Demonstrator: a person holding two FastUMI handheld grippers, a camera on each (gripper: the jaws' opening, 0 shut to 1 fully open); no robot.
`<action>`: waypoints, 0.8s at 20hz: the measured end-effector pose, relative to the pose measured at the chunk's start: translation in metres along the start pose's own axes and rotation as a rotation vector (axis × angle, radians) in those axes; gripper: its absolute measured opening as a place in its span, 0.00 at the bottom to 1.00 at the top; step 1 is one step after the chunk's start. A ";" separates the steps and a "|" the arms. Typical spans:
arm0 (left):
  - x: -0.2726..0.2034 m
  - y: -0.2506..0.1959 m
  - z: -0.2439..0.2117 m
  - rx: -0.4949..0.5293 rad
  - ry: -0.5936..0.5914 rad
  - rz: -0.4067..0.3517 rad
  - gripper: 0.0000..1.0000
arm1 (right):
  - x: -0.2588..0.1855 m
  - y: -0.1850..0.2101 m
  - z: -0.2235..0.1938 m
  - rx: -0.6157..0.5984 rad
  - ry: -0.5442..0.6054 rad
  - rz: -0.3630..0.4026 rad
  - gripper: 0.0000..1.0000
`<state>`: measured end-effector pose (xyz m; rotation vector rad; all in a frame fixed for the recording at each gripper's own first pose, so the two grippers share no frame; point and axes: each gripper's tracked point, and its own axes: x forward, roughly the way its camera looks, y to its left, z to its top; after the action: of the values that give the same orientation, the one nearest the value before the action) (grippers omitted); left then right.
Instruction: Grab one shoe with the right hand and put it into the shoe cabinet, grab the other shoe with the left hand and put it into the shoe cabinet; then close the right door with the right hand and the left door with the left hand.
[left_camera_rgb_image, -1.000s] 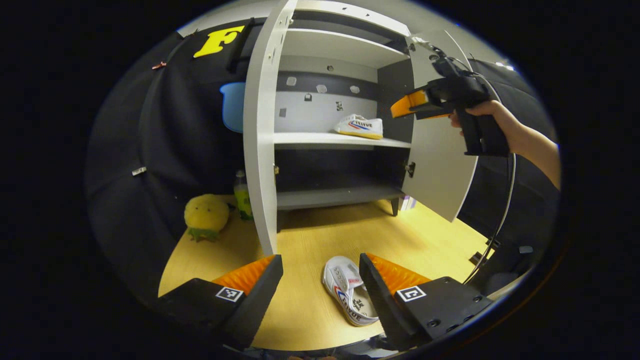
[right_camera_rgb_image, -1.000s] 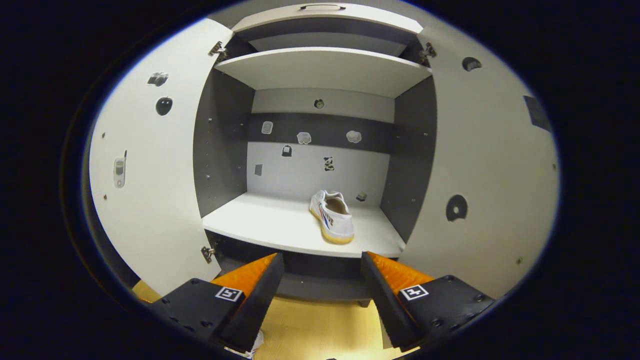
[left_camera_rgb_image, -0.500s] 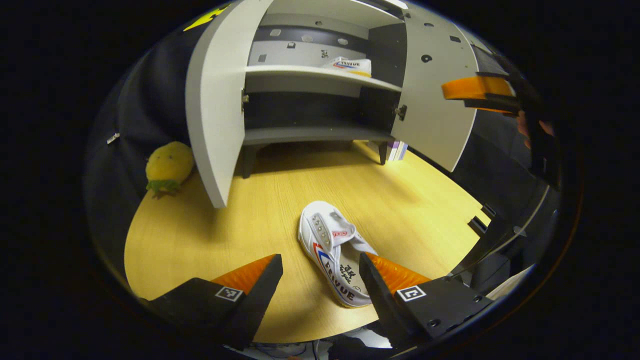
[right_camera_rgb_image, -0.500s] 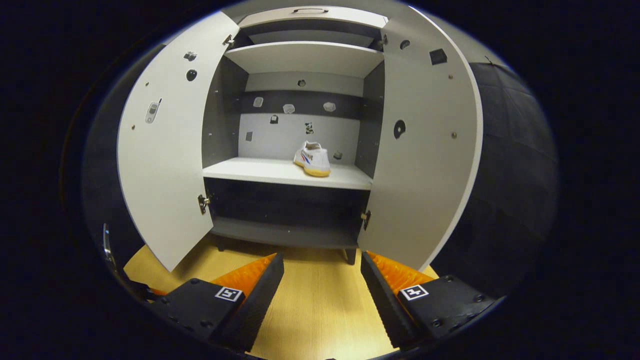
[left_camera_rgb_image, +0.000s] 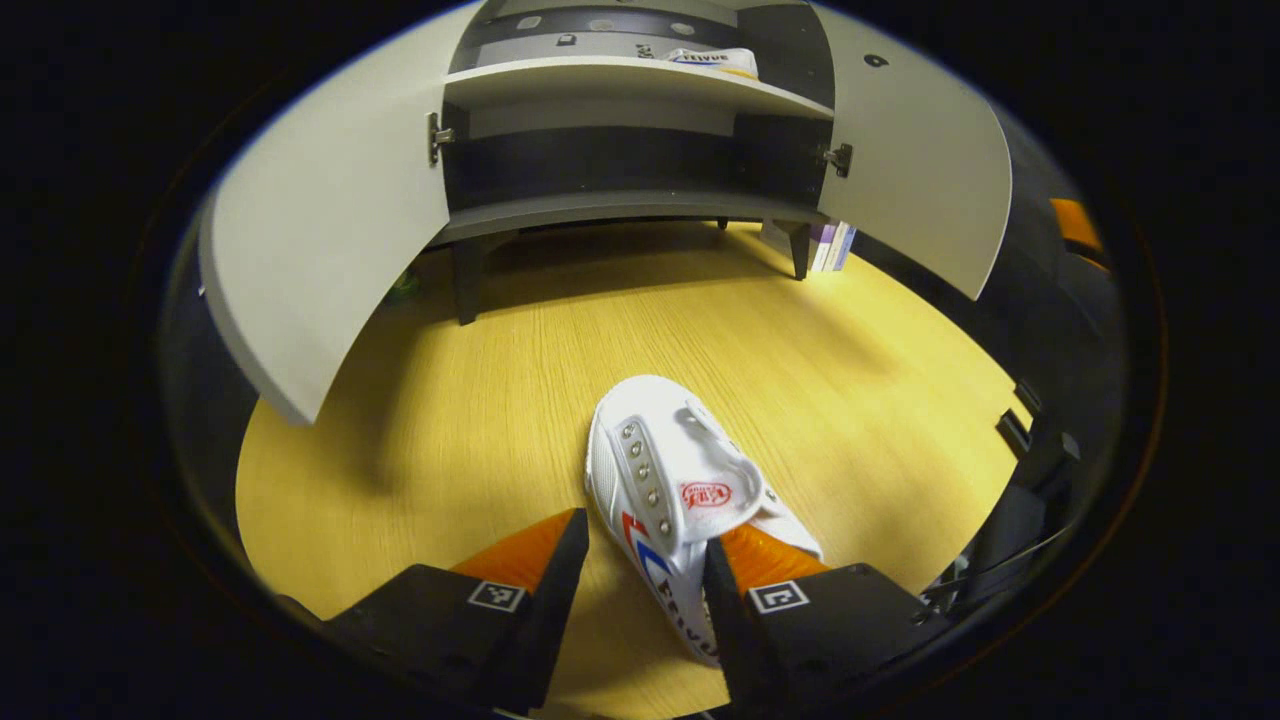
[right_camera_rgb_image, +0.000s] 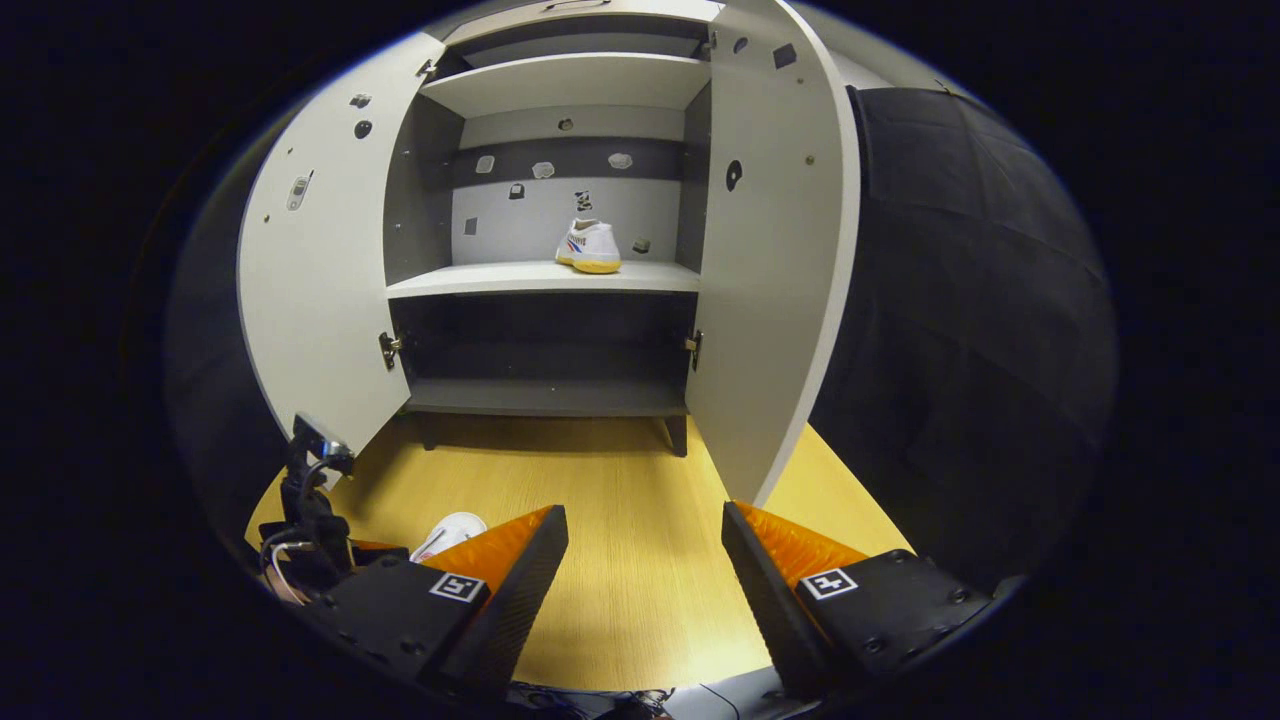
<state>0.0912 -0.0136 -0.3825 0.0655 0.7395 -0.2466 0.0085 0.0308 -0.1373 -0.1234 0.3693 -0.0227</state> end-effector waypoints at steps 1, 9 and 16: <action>0.005 0.000 0.001 0.021 0.005 0.012 0.63 | 0.001 -0.004 -0.001 -0.007 0.003 0.000 0.98; 0.023 0.015 0.002 0.081 0.081 0.188 0.16 | 0.021 -0.005 -0.013 -0.027 0.048 0.081 0.98; 0.014 0.013 0.011 0.005 0.078 0.197 0.05 | 0.027 0.011 -0.014 -0.072 0.042 0.181 0.99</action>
<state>0.1112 -0.0048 -0.3842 0.1529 0.8039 -0.0584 0.0285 0.0384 -0.1617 -0.1603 0.4222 0.1671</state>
